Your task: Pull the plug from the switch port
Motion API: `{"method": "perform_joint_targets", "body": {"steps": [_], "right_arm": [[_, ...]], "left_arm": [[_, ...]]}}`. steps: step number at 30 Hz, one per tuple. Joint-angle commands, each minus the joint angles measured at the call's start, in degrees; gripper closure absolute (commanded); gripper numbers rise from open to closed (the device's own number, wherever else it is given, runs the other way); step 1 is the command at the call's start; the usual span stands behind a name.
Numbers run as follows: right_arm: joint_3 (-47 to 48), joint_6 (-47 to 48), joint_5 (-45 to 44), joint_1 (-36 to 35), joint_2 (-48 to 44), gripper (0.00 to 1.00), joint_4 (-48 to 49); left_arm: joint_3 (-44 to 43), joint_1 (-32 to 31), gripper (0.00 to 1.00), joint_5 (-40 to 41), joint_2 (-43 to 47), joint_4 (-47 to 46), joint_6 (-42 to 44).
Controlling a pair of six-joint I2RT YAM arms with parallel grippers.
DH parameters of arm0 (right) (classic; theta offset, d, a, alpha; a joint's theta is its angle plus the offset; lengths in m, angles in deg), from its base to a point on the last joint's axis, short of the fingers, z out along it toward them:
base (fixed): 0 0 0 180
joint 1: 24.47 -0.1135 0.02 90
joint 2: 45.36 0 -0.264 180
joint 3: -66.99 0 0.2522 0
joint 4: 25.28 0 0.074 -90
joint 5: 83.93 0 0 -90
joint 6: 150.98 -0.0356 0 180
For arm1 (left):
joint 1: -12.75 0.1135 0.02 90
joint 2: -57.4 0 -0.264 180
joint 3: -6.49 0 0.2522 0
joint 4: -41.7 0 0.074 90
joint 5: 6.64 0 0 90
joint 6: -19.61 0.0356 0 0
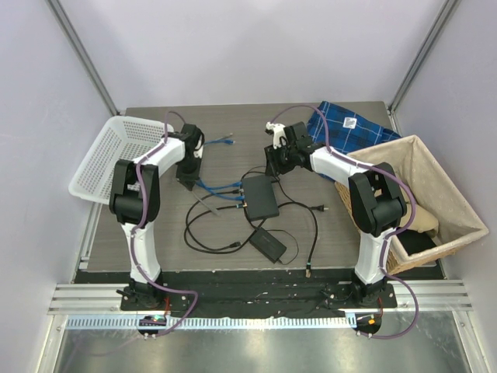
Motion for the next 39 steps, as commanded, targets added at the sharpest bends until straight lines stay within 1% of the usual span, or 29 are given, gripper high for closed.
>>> {"method": "perform_joint_targets", "body": {"steps": [1,2,3,4,5,7,8,10,11,12,14,17,19,20,23,25,26,28,29,30,32,33,35,36,39], "right_arm": [[1.7,0.2,-0.1,-0.4,-1.1,0.57,2.0],[1.7,0.1,0.0,-0.4,-1.1,0.57,2.0],[1.8,0.1,0.0,-0.4,-1.0,0.57,2.0],[1.9,0.0,0.1,-0.4,-0.7,0.57,2.1],[1.9,0.0,0.2,-0.4,-0.6,0.57,2.0],[2.3,-0.2,0.3,-0.4,-0.2,0.57,2.0],[2.4,-0.3,0.4,-0.4,0.0,0.57,1.8],[2.6,-0.6,0.5,-0.3,0.2,0.57,1.7],[2.6,-0.5,0.6,-0.4,0.4,0.56,1.5],[2.5,-0.6,0.7,-0.3,0.5,0.57,1.4],[2.4,-0.6,0.7,-0.4,0.6,0.56,1.5],[2.0,-0.4,0.3,-0.4,0.4,0.56,1.5],[1.9,0.0,-0.1,-0.4,0.2,0.56,1.4],[1.9,0.3,-0.3,-0.3,0.1,0.56,1.1],[1.7,0.9,-0.8,-0.4,-0.4,0.56,1.0],[1.4,1.1,-1.2,-0.4,-0.6,0.56,1.2],[1.2,1.2,-1.4,-0.4,-0.7,0.56,1.4],[0.4,1.1,-2.0,-0.4,-1.2,0.56,1.8],[0.3,1.0,-2.1,-0.4,-1.2,0.56,2.0],[0.2,1.0,-2.1,-0.4,-1.1,0.56,2.0],[0.5,1.0,-1.6,-0.4,-0.7,0.56,2.0],[0.7,0.8,-1.5,-0.4,-0.5,0.56,2.0],[1.4,0.8,-1.5,-0.4,0.1,0.56,1.9],[1.7,0.6,-1.5,-0.4,0.2,0.56,2.0],[2.9,0.4,-1.3,-0.4,1.4,0.56,1.6]], "left_arm": [[2.6,1.0,1.00,2.2,3.4,-0.5,1.9],[3.1,1.2,1.00,2.0,4.0,-0.6,1.9],[3.5,1.9,0.99,-1.1,5.1,-0.6,1.9],[4.0,2.4,0.94,-3.4,5.3,-0.7,2.0],[4.1,2.4,0.84,-3.9,5.7,-0.5,1.1],[4.2,2.4,0.77,-4.4,6.8,-0.5,-1.7],[4.0,2.5,0.71,-4.5,7.3,-0.2,-3.3],[3.0,2.4,0.68,-7.8,8.6,0.6,-4.3],[2.6,2.4,0.63,-7.7,8.9,0.7,-5.4],[2.4,2.4,0.61,-7.6,9.0,0.8,-5.6],[0.9,2.4,0.58,-7.6,7.6,1.2,-5.6],[-1.0,2.4,0.57,-7.5,3.9,1.1,-5.8],[-1.7,2.3,0.58,-6.5,2.5,1.2,-5.9],[-1.8,2.3,0.58,-3.6,1.1,1.5,-6.0],[-0.5,2.3,0.61,1.2,-0.2,1.3,-6.0],[1.2,2.9,0.63,0.7,-0.4,1.3,-5.8],[1.8,3.0,0.73,0.2,-0.2,1.3,-5.6],[3.7,3.0,0.86,0.3,1.6,1.0,-4.2],[4.1,3.0,0.96,0.8,2.6,0.8,-3.7],[4.8,3.0,1.00,3.1,4.7,0.7,-3.2],[5.3,3.0,1.00,5.5,7.6,0.2,-1.1],[5.3,3.1,1.00,7.9,10.9,0.0,-0.3],[4.7,3.0,1.00,9.8,13.9,-0.7,3.4],[3.5,3.0,1.00,13.3,16.2,-1.0,4.9],[1.8,3.1,1.00,18.3,18.3,-1.9,11.1]]}}
